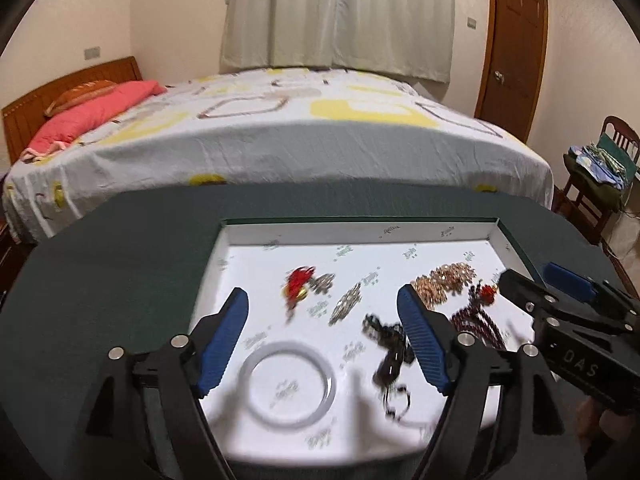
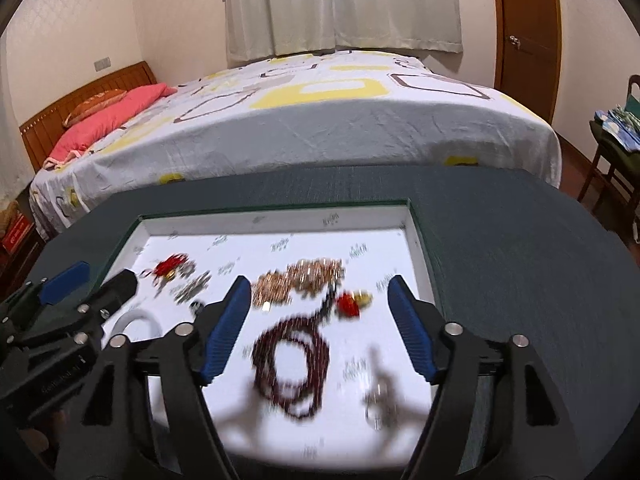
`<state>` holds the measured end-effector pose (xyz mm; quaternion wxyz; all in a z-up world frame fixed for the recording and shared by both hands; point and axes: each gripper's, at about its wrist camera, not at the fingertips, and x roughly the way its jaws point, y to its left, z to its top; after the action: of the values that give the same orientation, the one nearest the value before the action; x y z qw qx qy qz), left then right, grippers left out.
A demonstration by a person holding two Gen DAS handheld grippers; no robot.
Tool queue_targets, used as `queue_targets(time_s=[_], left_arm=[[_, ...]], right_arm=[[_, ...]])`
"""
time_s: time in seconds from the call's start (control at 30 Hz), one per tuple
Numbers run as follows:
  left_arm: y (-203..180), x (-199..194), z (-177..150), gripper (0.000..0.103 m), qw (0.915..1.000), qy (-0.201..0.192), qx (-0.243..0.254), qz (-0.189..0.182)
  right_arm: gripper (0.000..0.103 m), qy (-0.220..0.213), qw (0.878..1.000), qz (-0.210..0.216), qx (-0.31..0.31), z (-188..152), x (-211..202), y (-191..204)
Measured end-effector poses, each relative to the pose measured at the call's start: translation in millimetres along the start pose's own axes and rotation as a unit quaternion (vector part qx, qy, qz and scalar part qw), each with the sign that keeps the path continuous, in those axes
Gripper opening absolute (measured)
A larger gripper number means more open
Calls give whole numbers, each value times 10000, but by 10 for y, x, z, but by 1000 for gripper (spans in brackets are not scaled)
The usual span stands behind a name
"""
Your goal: Organize jewelry
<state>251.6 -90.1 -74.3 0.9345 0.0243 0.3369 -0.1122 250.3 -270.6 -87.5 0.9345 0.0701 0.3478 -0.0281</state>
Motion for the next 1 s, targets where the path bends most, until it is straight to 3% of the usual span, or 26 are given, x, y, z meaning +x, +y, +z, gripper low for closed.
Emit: queue_targets(time_s=[0.27,0.57,1.0], left_arm=[[94,-694,-222,77,9998,-86,-171,84],[93,-1627,-214,80,9969,-661,-52,416],[264,-2622,-315,82,9925,-1109,-311,414]], right_arm=[[76,18,10000,-5,-12,-311,-611,17],[78,-574,9981,-68,-229,-306,-1583,52],[79,-1313,9906,-59,-372,-284,-2700,36]])
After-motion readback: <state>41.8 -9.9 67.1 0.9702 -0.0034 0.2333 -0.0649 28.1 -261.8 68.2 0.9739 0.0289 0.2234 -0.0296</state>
